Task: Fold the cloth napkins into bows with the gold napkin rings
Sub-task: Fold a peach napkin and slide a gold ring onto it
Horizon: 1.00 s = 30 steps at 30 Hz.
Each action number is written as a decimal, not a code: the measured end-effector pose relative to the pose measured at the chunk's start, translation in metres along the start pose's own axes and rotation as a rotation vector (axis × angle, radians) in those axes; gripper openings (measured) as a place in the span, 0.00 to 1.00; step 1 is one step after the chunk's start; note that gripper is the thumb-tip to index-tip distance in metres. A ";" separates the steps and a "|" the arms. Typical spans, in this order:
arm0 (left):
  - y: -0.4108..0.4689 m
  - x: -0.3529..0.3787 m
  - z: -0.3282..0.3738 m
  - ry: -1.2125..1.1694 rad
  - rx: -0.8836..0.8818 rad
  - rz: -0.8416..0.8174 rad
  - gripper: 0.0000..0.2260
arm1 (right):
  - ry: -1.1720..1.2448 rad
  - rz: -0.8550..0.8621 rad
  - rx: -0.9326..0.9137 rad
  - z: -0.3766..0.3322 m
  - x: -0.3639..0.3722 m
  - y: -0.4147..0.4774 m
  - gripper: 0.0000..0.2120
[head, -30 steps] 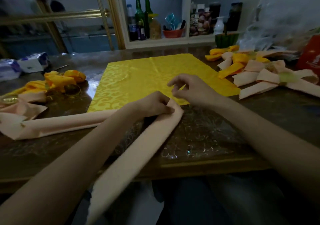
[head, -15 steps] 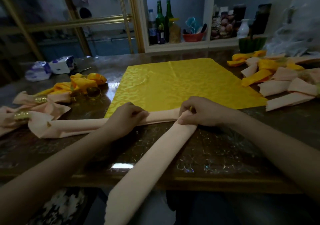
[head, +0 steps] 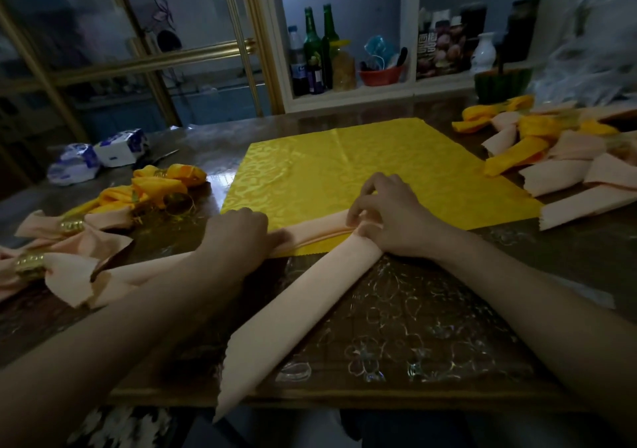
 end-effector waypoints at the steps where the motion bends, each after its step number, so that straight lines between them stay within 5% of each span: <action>1: 0.000 -0.001 0.004 0.083 0.032 0.004 0.21 | 0.023 -0.021 -0.029 -0.003 0.002 -0.001 0.08; 10: 0.055 -0.041 0.018 -0.028 0.128 -0.348 0.14 | 0.133 -0.117 -0.042 -0.003 0.009 -0.003 0.13; 13: 0.066 -0.056 0.020 -0.322 -0.003 -0.434 0.12 | 0.191 -0.135 -0.037 -0.003 0.005 -0.004 0.13; 18: 0.048 -0.055 0.034 -0.754 -0.237 -0.345 0.13 | 0.470 -0.174 0.104 -0.003 0.001 -0.002 0.10; 21: 0.034 -0.033 0.043 -1.115 -0.411 -0.303 0.11 | 0.672 -0.173 0.174 -0.004 -0.004 -0.004 0.18; 26: 0.012 -0.030 0.053 -1.566 -0.489 -0.286 0.04 | 0.639 -0.275 0.172 -0.006 -0.015 -0.010 0.19; 30: -0.008 -0.030 0.049 -1.439 -0.398 -0.323 0.04 | 0.437 -0.268 0.049 -0.004 -0.013 -0.014 0.08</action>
Point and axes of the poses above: each hand's wrist, its own y-axis towards the middle knuckle, its own x-axis out of the palm, z = x × y, the point moved 2 cm from there along y, towards the middle knuckle
